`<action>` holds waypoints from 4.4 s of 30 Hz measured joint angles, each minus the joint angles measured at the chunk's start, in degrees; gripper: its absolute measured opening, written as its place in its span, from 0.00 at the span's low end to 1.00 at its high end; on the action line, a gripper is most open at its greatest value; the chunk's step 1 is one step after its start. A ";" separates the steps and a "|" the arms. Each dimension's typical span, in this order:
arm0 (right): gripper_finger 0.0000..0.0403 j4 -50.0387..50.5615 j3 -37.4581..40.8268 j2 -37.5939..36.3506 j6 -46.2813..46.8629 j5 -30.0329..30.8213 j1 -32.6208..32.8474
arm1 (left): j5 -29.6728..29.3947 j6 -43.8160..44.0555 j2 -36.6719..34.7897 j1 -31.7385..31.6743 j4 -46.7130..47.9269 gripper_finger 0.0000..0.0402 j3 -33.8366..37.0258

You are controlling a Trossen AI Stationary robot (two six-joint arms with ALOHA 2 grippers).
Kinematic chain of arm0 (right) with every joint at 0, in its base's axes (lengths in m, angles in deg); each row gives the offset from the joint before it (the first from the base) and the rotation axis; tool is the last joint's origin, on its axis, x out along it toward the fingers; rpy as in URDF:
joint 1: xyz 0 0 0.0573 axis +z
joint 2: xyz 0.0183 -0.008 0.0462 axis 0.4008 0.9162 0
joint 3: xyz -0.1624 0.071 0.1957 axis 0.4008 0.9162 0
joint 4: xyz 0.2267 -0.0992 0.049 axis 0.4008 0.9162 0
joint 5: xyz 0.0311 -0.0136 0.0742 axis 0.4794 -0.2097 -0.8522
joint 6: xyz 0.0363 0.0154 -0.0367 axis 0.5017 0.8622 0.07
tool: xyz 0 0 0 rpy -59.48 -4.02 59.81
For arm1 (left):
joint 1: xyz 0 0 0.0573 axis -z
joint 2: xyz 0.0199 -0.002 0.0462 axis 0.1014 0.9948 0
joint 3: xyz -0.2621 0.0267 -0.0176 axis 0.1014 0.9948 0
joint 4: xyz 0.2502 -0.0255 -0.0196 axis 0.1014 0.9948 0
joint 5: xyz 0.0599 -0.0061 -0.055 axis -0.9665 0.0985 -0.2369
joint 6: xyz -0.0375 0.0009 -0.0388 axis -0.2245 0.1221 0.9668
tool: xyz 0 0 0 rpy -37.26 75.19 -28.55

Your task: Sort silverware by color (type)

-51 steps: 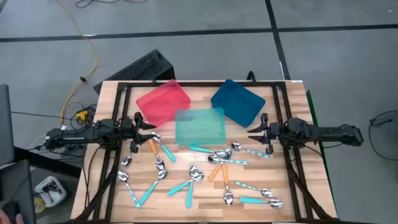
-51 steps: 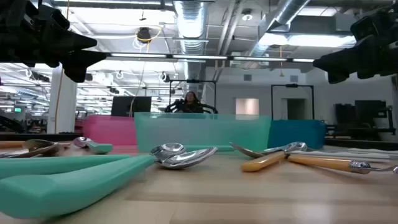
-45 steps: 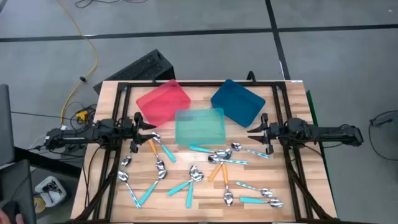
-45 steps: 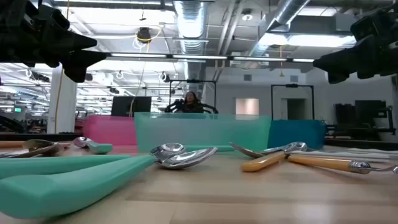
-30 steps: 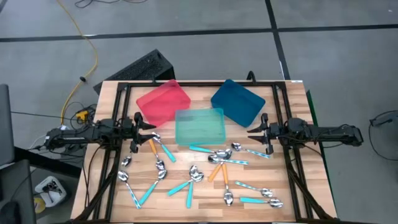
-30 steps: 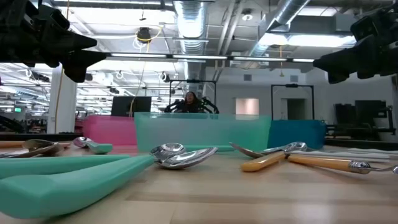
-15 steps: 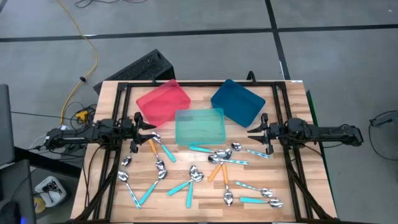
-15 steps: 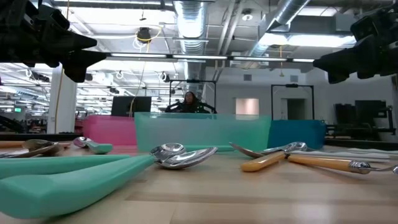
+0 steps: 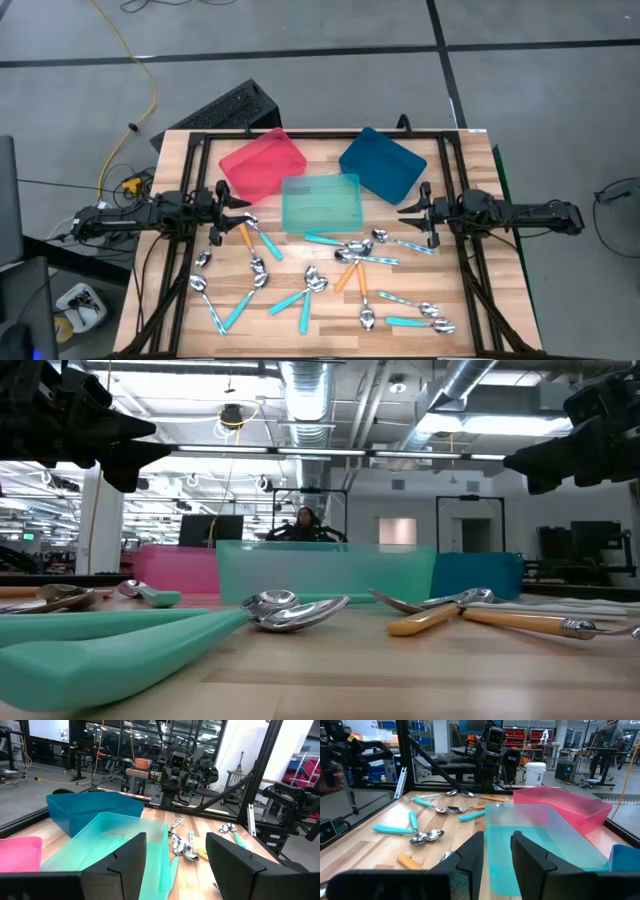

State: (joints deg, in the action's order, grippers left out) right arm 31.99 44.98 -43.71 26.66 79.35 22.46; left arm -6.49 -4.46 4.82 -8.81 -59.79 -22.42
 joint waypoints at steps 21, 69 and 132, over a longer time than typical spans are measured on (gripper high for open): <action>0.30 -4.94 -0.01 -0.02 15.63 0.28 -0.09 | -9.62 -0.36 0.01 -0.01 -1.68 0.47 0.01; 0.30 50.69 -38.51 34.18 32.29 6.54 -0.29 | -12.62 9.86 7.22 0.01 33.38 0.47 -32.01; 0.40 24.50 -22.38 67.28 41.64 19.78 21.06 | -13.51 9.79 9.11 0.01 35.80 0.47 -32.10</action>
State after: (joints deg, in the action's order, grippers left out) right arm 56.49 22.61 23.57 68.30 99.13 43.53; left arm -19.99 5.33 13.93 -8.80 -23.99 -54.51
